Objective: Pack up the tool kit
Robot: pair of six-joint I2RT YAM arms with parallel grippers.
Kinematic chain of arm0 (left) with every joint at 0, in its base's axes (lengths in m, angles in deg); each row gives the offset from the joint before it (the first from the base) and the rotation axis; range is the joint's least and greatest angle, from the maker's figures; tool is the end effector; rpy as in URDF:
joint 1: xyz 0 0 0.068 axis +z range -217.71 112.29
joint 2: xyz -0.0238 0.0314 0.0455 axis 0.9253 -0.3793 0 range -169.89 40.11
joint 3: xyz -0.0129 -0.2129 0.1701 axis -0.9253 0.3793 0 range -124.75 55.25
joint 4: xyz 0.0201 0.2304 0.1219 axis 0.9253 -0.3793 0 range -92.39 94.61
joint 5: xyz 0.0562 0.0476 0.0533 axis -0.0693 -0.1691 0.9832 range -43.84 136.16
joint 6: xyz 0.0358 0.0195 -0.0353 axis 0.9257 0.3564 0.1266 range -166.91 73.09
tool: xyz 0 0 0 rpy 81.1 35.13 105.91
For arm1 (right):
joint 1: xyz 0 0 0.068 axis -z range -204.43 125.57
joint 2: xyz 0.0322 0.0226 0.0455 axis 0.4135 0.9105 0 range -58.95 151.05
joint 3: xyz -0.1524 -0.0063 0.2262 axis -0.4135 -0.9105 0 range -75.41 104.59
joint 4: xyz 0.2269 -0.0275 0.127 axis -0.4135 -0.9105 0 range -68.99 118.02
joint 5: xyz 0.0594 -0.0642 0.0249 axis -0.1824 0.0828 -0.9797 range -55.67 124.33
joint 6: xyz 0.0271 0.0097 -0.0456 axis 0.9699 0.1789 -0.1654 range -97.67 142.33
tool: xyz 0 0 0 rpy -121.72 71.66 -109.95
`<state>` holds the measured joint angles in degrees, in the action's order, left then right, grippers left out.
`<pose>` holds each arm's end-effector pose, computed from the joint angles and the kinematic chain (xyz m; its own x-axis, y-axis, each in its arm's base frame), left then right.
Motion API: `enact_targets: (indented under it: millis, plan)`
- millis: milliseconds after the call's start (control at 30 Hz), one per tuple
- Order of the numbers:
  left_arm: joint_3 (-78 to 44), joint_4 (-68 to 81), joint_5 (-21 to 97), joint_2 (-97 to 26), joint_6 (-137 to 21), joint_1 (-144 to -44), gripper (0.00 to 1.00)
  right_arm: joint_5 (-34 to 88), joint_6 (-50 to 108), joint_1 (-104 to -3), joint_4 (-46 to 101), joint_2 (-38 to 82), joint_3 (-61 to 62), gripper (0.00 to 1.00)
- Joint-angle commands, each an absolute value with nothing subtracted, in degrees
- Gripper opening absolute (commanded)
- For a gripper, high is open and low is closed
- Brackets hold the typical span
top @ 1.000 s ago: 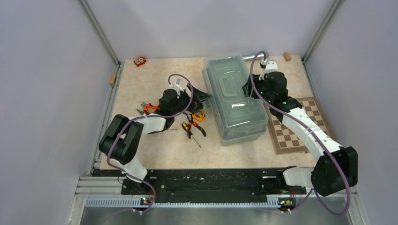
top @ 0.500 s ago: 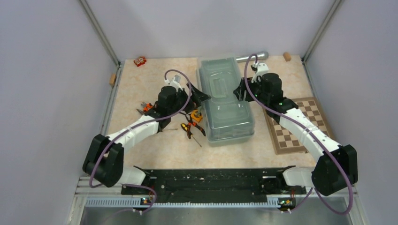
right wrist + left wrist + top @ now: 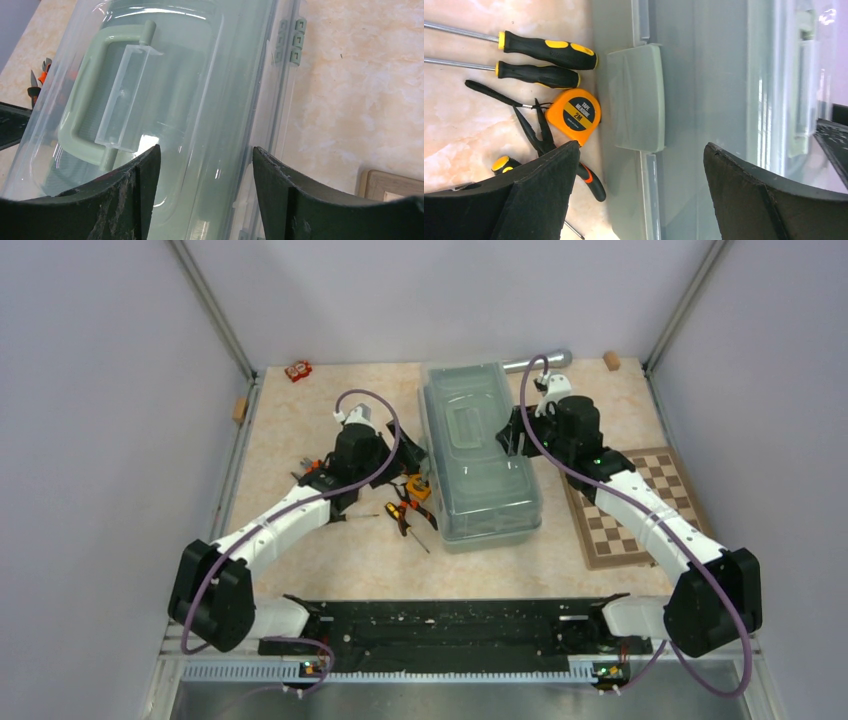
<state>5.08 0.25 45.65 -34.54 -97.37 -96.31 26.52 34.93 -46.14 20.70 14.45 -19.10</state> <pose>0.2579 -0.1411 0.2683 -0.6441 -0.5272 -0.5542 -0.0174 0.7345 -0.6784 0.2731 0.1140 0.3068 -0.4797 0.0417 -0.8764 -0.3861 0.8869 0.2535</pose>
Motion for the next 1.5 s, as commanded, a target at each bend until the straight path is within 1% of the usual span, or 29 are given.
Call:
enact_targets:
  millis: [0,200,433,667,767,833,900,967,1033,1133,1300,1467]
  plan:
    - [0.9,-0.5,45.6,-38.0,-95.3,-96.4,0.98,22.0,33.9,-49.3,5.2,18.3,-22.1,0.65]
    - [-2.0,-0.9,45.0,-42.2,-94.2,-96.5,0.98,22.2,33.8,-49.3,5.2,18.3,-22.1,0.65]
    - [-3.8,-5.7,51.5,-43.6,-91.7,-96.6,0.97,22.1,33.7,-49.3,5.2,18.6,-22.0,0.66]
    - [-4.5,-9.3,60.7,-39.8,-90.1,-96.3,0.97,22.1,33.4,-49.3,5.2,18.7,-22.0,0.66]
    - [-4.5,-9.8,61.3,-37.9,-89.6,-95.9,0.97,21.9,33.4,-49.3,5.2,18.8,-22.1,0.66]
    - [-3.5,-8.9,58.2,-37.0,-90.7,-95.7,0.97,21.8,33.5,-49.3,5.3,18.8,-22.0,0.66]
    - [-0.7,-5.0,52.4,-36.4,-93.4,-94.9,0.98,21.6,33.4,-49.3,5.4,18.8,-22.0,0.66]
    - [5.1,4.6,43.4,-35.9,-97.7,-92.9,0.98,21.3,33.4,-49.2,5.6,18.7,-22.1,0.66]
    - [10.9,20.0,35.0,-36.4,-104.4,-89.6,0.98,21.2,33.4,-49.2,5.5,18.6,-22.3,0.66]
    - [14.5,33.0,26.8,-39.6,-109.5,-87.7,0.98,21.2,33.4,-49.3,5.7,18.2,-22.5,0.66]
    - [13.0,38.1,21.1,-45.6,-112.7,-87.4,0.98,21.0,33.3,-49.3,5.8,17.9,-22.6,0.66]
    - [11.1,39.0,19.5,-49.7,-113.7,-87.4,0.97,21.1,33.4,-49.3,5.8,17.5,-23.0,0.66]
